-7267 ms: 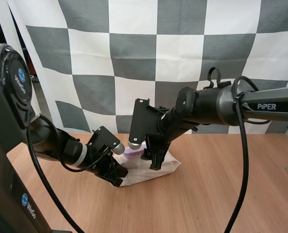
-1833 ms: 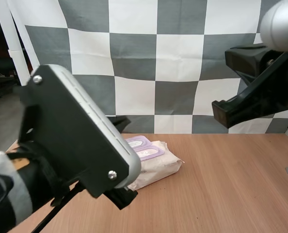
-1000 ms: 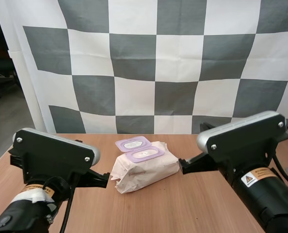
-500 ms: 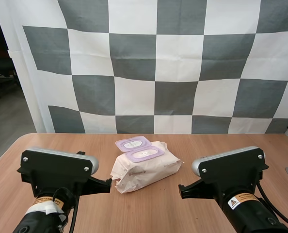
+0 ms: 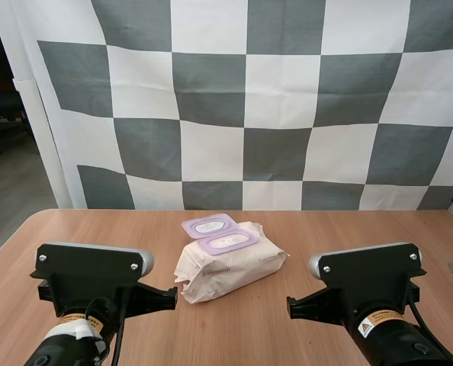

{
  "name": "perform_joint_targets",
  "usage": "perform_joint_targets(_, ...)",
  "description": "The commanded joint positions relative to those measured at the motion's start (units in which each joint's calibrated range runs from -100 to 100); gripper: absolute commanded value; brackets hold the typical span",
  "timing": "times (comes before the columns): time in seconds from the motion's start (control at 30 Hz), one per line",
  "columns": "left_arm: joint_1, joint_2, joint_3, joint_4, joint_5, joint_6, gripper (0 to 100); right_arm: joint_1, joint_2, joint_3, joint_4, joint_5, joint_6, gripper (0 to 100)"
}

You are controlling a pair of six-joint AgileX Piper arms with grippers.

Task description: Open the wet wipes lid

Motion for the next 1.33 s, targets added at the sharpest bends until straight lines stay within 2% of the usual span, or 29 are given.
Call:
perform_joint_targets(0.0,0.09,0.0,0.0,0.1,0.0,-0.1,0,0.0,0.0,0.0,-0.1,1.0,0.9,0)
perform_joint_targets(0.5,0.35,0.0,0.0,0.4,-3.1,-0.5,0,0.0,0.0,0.0,-0.7,1.0,0.9,0)
perform_joint_targets(0.67,-0.45,0.0,0.0,0.4,-3.3,-0.5,0,0.0,0.0,0.0,-0.7,1.0,0.9,0)
perform_joint_targets(1.3,-0.45,0.0,0.0,0.4,-3.3,-0.5,0,0.0,0.0,0.0,-0.7,1.0,0.9,0)
